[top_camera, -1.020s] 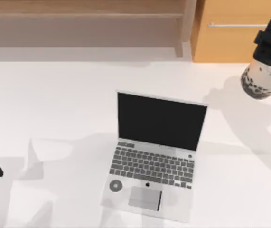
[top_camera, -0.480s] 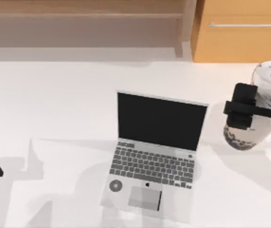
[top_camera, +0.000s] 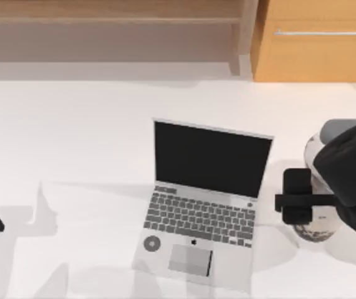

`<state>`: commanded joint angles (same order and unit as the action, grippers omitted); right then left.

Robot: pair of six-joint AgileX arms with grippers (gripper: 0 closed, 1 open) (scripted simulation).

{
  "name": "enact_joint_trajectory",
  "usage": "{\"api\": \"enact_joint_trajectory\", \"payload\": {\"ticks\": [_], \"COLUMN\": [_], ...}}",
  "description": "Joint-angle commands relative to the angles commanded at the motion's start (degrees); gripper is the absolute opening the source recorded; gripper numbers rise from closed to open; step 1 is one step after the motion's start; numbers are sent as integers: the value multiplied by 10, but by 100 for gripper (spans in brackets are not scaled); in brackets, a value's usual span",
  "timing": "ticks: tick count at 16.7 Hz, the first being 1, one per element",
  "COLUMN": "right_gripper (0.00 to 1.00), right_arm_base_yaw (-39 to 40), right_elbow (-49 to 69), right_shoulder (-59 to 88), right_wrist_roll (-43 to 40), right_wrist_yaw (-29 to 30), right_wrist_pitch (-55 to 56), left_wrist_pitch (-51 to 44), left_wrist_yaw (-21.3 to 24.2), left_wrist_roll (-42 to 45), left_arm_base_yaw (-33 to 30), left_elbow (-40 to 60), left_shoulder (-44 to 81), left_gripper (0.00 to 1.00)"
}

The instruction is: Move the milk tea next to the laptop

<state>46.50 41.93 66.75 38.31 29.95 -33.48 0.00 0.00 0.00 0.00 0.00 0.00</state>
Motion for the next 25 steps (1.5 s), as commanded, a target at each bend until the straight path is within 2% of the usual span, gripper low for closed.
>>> {"api": "enact_joint_trajectory", "payload": {"ticks": [13, 25], "right_gripper": [0, 0], "right_arm_base_yaw": [0, 1], "right_elbow": [-6, -58], "right_shoulder": [-3, 21], "right_wrist_roll": [6, 1], "right_wrist_yaw": [11, 1], "right_wrist_pitch": [50, 78], "left_wrist_pitch": [0, 0], "left_wrist_yaw": [0, 0], "left_wrist_roll": [0, 0], "left_arm_base_yaw": [0, 0], "left_elbow": [0, 0], "left_shoulder": [0, 0], "left_gripper": [100, 100]}}
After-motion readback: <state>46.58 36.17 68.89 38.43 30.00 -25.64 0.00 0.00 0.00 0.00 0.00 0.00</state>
